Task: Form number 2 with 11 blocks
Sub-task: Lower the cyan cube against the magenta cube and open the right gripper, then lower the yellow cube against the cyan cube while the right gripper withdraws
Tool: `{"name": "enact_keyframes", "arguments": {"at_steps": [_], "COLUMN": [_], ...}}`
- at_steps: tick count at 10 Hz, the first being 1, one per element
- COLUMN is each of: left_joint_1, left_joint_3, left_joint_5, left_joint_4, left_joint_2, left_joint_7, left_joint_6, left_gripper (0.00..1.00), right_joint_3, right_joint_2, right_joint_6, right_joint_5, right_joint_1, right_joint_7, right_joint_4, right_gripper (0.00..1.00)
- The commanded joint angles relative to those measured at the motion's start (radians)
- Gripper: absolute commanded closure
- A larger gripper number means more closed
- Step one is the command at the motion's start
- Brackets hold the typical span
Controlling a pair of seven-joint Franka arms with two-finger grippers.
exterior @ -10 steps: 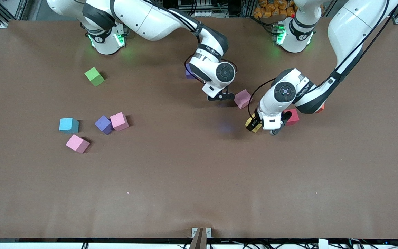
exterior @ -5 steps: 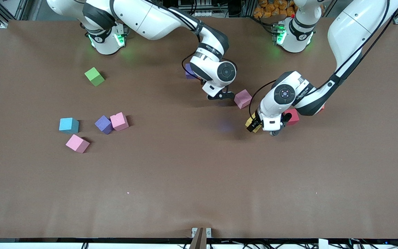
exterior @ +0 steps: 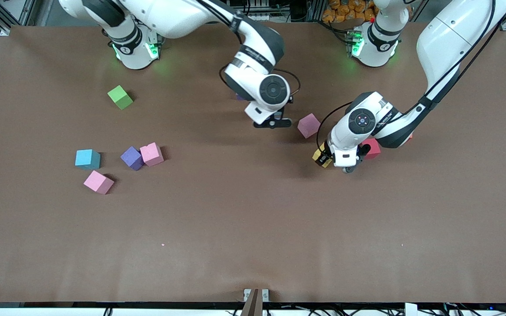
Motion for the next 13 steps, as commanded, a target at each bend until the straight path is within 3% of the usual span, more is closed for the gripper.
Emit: {"name": "enact_keyframes", "arguments": {"at_steps": [1,3,6,10,11,13], "left_joint_1": [-0.004,-0.079,-0.210,-0.269,-0.288,-0.306], "left_joint_3": [0.000,0.000,-0.019,-0.072,-0.071,-0.071], "left_joint_5": [0.036,0.036,0.033,0.018,0.018,0.018], "left_joint_4": [0.017,0.068,0.165,0.154,0.149,0.140], "left_joint_2": [0.005,-0.005,-0.010,0.005,0.011,0.028], "left_joint_7": [-0.024,-0.022,0.008,0.220,0.272,0.355], "left_joint_6": [0.007,-0.022,-0.110,-0.115,-0.118,-0.128], "left_gripper": [0.97,0.97,0.97,0.97,0.97,0.97], "right_joint_3": [0.004,-0.007,-0.064,-0.088,-0.110,-0.232], "right_joint_2": [-0.104,-0.192,-0.382,-0.545,-0.572,-0.628], "right_joint_6": [-0.244,-0.340,-0.343,-0.349,-0.349,-0.349], "right_joint_5": [0.007,0.001,0.003,-0.017,-0.022,-0.034], "right_joint_1": [-0.118,-0.256,-0.427,-0.571,-0.591,-0.593], "right_joint_7": [0.014,0.013,-0.018,-0.038,-0.073,-0.323], "right_joint_4": [-0.038,-0.049,-0.113,-0.151,-0.152,-0.155], "right_gripper": [0.00,0.00,0.00,0.00,0.00,0.00]}}
